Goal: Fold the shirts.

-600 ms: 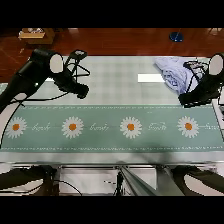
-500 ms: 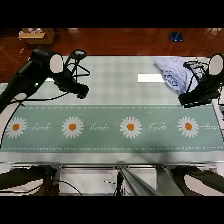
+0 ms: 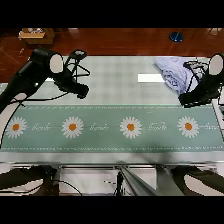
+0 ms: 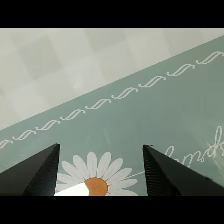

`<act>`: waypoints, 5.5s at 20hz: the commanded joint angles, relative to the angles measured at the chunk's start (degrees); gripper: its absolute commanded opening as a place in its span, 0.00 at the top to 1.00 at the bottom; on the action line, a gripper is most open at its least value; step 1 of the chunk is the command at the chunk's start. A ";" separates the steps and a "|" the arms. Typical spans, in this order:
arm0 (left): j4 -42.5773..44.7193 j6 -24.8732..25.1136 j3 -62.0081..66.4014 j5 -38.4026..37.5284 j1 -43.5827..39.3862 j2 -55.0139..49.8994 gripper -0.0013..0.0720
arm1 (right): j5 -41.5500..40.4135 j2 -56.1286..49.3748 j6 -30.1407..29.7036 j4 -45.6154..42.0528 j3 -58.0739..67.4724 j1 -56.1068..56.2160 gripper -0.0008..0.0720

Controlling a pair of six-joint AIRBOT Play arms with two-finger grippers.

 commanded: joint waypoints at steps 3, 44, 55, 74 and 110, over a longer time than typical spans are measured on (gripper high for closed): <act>0.00 0.02 0.04 0.00 0.00 0.00 0.13 | -3.37 -0.02 -4.68 -3.43 0.07 0.02 0.46; -6.05 -0.13 0.44 3.96 0.09 3.91 0.16 | -57.66 -26.58 15.37 -16.72 1.16 -12.90 0.96; -5.99 3.04 29.75 -1.25 0.09 14.12 0.45 | -62.84 16.48 12.87 -11.39 11.65 -5.51 0.96; -3.34 0.90 29.49 -22.69 0.11 25.77 0.45 | -28.50 -8.59 0.20 26.88 14.78 37.57 0.96; -47.32 33.57 -50.07 9.25 39.15 12.94 0.00 | -16.33 5.29 -19.74 39.58 -19.87 -31.23 0.21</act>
